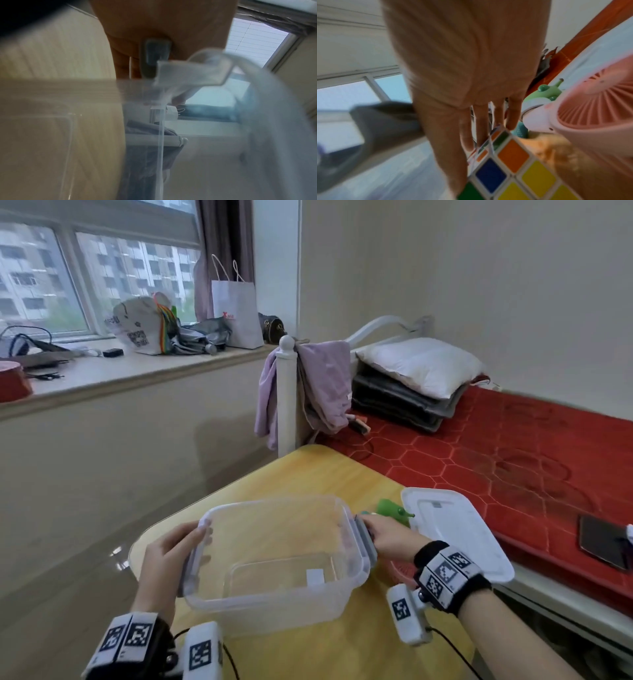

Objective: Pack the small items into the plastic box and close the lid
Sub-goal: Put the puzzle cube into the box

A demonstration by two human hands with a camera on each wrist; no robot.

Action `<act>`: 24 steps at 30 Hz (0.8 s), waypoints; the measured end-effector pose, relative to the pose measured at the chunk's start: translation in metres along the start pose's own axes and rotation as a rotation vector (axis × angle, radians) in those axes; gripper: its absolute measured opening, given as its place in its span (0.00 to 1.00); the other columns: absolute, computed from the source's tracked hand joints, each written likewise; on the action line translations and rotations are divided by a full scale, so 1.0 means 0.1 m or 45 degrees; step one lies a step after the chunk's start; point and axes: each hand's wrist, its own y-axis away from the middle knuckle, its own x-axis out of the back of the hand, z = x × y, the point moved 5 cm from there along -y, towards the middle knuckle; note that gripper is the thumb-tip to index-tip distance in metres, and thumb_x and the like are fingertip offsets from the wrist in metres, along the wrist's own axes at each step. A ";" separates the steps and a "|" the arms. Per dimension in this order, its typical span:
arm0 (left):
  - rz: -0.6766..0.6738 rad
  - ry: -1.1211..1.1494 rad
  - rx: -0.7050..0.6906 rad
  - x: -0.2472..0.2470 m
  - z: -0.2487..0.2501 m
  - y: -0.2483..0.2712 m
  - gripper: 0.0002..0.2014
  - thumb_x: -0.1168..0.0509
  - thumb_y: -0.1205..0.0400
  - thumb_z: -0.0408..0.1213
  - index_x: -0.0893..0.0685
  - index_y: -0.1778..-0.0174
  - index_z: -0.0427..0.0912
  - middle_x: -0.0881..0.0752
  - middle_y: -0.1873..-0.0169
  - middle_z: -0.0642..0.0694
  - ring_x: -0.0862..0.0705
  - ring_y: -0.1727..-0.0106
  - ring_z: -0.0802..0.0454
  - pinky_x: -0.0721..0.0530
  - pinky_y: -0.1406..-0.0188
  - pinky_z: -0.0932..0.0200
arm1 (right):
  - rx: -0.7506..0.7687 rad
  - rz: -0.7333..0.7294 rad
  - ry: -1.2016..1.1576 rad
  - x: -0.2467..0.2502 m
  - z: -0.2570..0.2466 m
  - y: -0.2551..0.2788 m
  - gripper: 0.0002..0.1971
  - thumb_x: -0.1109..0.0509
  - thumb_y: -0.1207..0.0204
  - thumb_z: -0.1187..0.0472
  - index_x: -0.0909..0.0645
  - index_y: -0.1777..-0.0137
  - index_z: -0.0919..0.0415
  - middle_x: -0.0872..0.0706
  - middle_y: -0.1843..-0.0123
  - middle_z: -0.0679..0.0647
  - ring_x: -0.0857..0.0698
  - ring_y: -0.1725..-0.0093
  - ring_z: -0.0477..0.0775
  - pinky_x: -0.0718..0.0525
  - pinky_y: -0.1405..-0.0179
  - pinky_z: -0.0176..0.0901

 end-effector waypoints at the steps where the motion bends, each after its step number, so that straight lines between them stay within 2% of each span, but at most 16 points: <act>1: 0.005 0.014 -0.004 -0.01 -0.01 0.00 0.07 0.31 0.16 0.33 0.08 0.47 0.38 0.05 0.54 0.42 0.09 0.45 0.39 0.11 0.49 0.43 | 0.012 -0.010 0.044 -0.01 0.01 -0.02 0.08 0.27 0.29 0.57 0.20 0.56 0.42 0.12 0.53 0.44 0.15 0.50 0.45 0.15 0.44 0.45; 2: 0.010 0.022 -0.002 0.00 -0.02 -0.01 0.07 0.31 0.16 0.33 0.08 0.47 0.38 0.05 0.54 0.43 0.09 0.46 0.40 0.11 0.50 0.45 | 0.016 -0.021 0.083 -0.01 0.00 -0.02 0.06 0.27 0.30 0.55 0.19 0.55 0.46 0.11 0.52 0.47 0.14 0.49 0.48 0.15 0.42 0.48; 5: 0.004 0.038 0.013 0.01 -0.03 -0.01 0.07 0.30 0.16 0.33 0.07 0.48 0.41 0.05 0.55 0.43 0.09 0.49 0.42 0.11 0.49 0.43 | 0.001 -0.047 0.213 -0.04 0.07 -0.06 0.12 0.30 0.26 0.56 0.17 0.48 0.62 0.10 0.49 0.57 0.13 0.47 0.54 0.16 0.39 0.57; 7: 0.001 0.040 0.021 0.04 -0.03 -0.01 0.07 0.30 0.16 0.33 0.07 0.49 0.41 0.06 0.56 0.41 0.09 0.52 0.43 0.13 0.49 0.43 | -0.005 -0.083 0.282 -0.08 0.11 -0.07 0.11 0.32 0.25 0.55 0.16 0.47 0.60 0.10 0.49 0.55 0.13 0.47 0.52 0.16 0.39 0.58; 9: -0.006 0.041 0.026 0.05 -0.04 -0.01 0.06 0.30 0.17 0.32 0.07 0.50 0.41 0.06 0.59 0.43 0.10 0.55 0.45 0.14 0.52 0.45 | -0.017 -0.048 0.307 -0.03 0.10 -0.05 0.11 0.30 0.27 0.57 0.15 0.46 0.56 0.10 0.48 0.51 0.13 0.46 0.52 0.15 0.40 0.57; 12: -0.018 0.105 0.100 0.08 -0.08 -0.02 0.07 0.30 0.18 0.32 0.06 0.50 0.39 0.06 0.60 0.44 0.10 0.57 0.46 0.16 0.58 0.50 | -0.023 0.083 0.319 0.24 -0.08 0.05 0.22 0.24 0.29 0.64 0.18 0.35 0.54 0.13 0.42 0.48 0.14 0.43 0.47 0.15 0.40 0.42; 13: -0.022 0.127 0.125 0.09 -0.10 -0.03 0.07 0.30 0.18 0.32 0.06 0.50 0.39 0.06 0.59 0.43 0.10 0.57 0.45 0.16 0.60 0.51 | -0.029 0.136 0.338 0.38 -0.16 0.09 0.26 0.22 0.30 0.65 0.20 0.31 0.55 0.14 0.40 0.49 0.15 0.42 0.48 0.17 0.40 0.40; 16: -0.037 0.167 0.162 0.13 -0.12 -0.04 0.07 0.29 0.18 0.32 0.05 0.51 0.38 0.07 0.57 0.39 0.11 0.58 0.44 0.17 0.62 0.52 | -0.021 0.324 0.533 0.78 -0.50 0.19 0.33 0.19 0.33 0.62 0.23 0.27 0.55 0.17 0.36 0.53 0.17 0.39 0.52 0.19 0.39 0.43; 19: -0.043 0.200 0.174 0.12 -0.13 -0.05 0.07 0.29 0.19 0.33 0.05 0.50 0.38 0.07 0.57 0.38 0.11 0.59 0.45 0.17 0.63 0.53 | 0.087 0.455 0.555 0.97 -0.87 0.28 0.33 0.18 0.35 0.59 0.22 0.28 0.54 0.16 0.40 0.52 0.16 0.42 0.51 0.19 0.43 0.39; 21: -0.042 0.220 0.177 0.11 -0.14 -0.05 0.07 0.29 0.19 0.33 0.06 0.49 0.36 0.07 0.58 0.39 0.12 0.59 0.44 0.17 0.63 0.53 | 0.187 0.369 0.399 0.90 -1.18 0.35 0.31 0.17 0.36 0.55 0.21 0.31 0.51 0.15 0.42 0.47 0.15 0.45 0.45 0.18 0.47 0.31; 23: -0.032 0.242 0.185 0.10 -0.16 -0.06 0.07 0.28 0.19 0.32 0.06 0.50 0.37 0.07 0.58 0.39 0.12 0.59 0.44 0.18 0.60 0.53 | 0.228 0.100 0.371 0.65 -1.46 0.36 0.30 0.17 0.36 0.52 0.21 0.33 0.47 0.14 0.44 0.41 0.14 0.46 0.39 0.17 0.53 0.27; 24: -0.026 0.248 0.192 0.09 -0.16 -0.06 0.07 0.28 0.19 0.32 0.05 0.51 0.38 0.07 0.58 0.39 0.12 0.59 0.44 0.18 0.59 0.52 | 0.221 -0.052 0.409 0.46 -1.54 0.32 0.29 0.18 0.35 0.52 0.22 0.33 0.46 0.15 0.44 0.41 0.15 0.46 0.39 0.17 0.53 0.28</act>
